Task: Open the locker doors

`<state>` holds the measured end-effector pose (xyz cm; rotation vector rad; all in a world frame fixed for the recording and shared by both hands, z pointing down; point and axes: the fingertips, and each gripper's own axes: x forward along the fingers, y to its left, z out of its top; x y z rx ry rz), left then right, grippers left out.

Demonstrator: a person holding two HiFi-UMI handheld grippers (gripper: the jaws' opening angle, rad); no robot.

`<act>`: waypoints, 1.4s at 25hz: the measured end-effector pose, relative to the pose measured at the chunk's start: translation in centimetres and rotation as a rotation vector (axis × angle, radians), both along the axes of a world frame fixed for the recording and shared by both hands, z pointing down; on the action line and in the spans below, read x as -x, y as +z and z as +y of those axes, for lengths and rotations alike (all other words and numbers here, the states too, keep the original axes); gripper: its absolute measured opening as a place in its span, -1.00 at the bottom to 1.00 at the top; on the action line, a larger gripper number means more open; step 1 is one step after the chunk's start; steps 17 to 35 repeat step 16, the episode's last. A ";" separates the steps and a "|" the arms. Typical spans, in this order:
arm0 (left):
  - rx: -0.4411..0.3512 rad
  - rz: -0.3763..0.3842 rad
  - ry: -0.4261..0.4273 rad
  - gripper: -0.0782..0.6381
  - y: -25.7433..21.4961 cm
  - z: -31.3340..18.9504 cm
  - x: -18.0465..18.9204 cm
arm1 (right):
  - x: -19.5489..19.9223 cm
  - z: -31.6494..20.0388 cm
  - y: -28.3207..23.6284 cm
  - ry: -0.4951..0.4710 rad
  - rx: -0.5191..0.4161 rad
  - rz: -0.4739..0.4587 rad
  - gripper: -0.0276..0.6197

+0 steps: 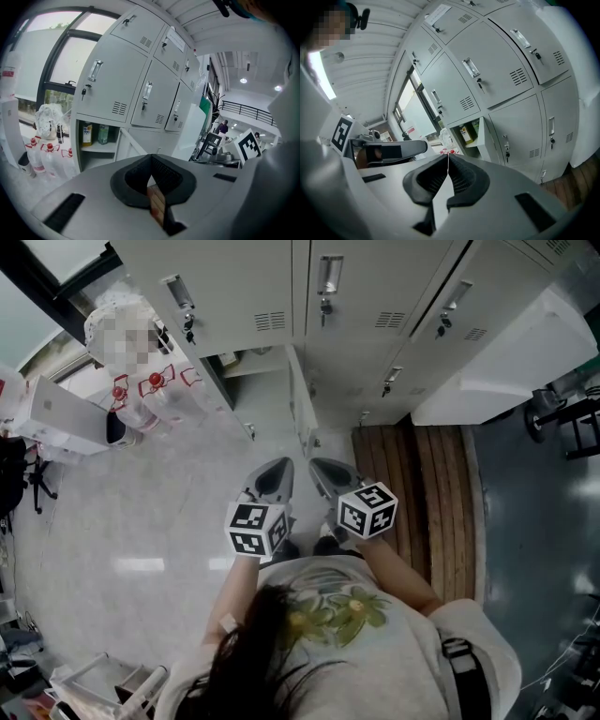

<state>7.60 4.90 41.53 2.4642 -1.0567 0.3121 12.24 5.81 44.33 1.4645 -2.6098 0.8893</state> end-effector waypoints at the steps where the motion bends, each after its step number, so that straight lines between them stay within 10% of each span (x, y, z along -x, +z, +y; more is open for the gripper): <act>1: 0.002 0.001 0.004 -0.70 0.0 0.1 0.0 | 0.1 0.0 0.0 -0.001 0.000 0.003 -0.81; 35: 0.064 0.010 0.017 -0.70 0.8 0.8 1.1 | 1.2 0.5 0.0 -0.013 0.005 0.018 -0.81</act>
